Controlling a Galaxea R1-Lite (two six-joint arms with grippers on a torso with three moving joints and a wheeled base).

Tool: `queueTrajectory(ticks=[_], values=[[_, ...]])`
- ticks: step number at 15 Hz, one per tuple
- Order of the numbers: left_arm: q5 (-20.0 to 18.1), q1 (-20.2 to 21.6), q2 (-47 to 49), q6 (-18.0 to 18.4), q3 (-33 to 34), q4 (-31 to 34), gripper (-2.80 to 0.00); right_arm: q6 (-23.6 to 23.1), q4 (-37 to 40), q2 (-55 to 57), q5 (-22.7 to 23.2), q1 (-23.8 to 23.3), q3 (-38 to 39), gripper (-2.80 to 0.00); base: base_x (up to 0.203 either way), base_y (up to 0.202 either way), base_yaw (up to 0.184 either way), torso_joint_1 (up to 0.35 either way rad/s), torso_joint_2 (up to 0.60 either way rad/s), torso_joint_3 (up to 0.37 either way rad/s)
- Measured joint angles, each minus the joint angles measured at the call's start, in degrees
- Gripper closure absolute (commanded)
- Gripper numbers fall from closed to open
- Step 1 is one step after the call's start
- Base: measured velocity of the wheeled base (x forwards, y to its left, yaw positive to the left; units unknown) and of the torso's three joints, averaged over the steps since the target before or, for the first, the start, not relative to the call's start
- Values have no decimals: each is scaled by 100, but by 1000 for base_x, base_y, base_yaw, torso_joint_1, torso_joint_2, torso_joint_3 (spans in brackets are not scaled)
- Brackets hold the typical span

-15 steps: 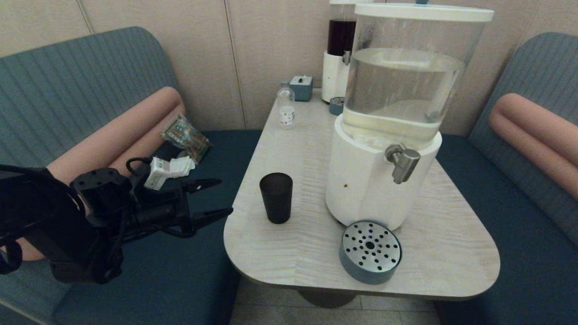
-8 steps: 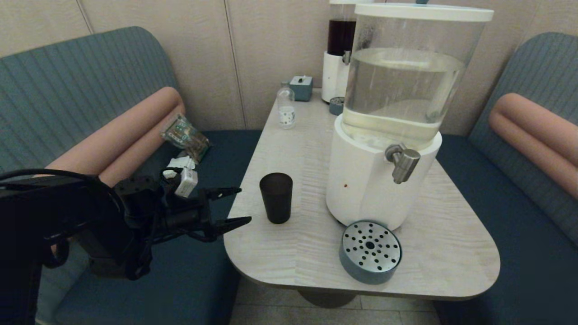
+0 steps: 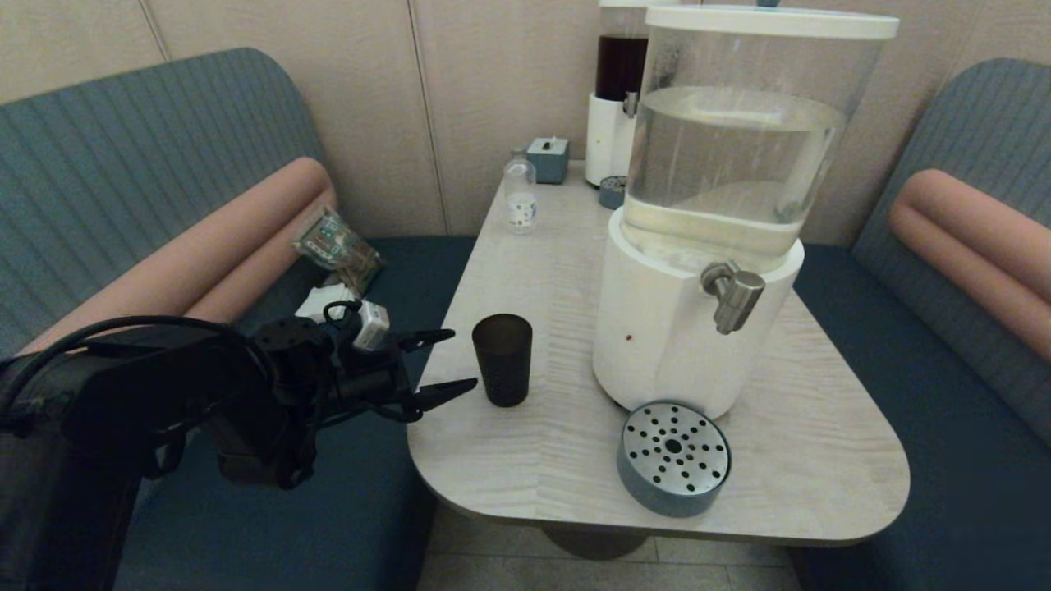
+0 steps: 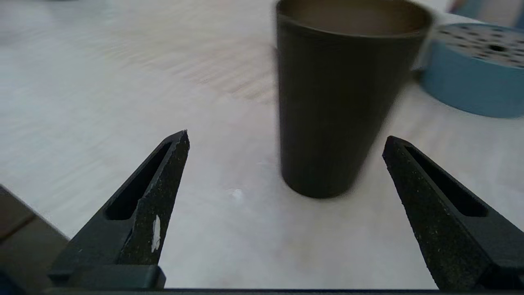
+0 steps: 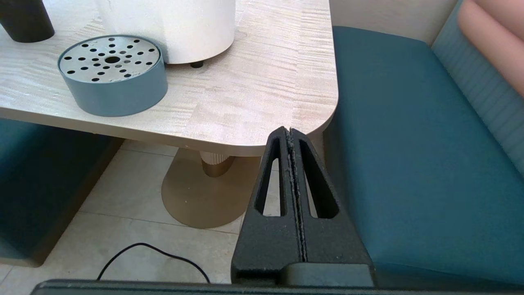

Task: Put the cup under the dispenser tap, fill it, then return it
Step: Pick up the cup

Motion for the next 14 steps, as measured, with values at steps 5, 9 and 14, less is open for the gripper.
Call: queueTrajectory(ticks=[5,9,14], values=[[333,-423,277,-191,-464,0,-280,-2,0,0,-2,-4,0,0,0,0,0,0,0,0],[492,-698,343,-328,-684,0,-280,-2,0,0,0,-2,0,0,0,0,0,0,0,0],[659,-793,487,-477,-1082,-1,-280,-4,0,0,-2,-2,0,0,0,0,0,0,0,0]])
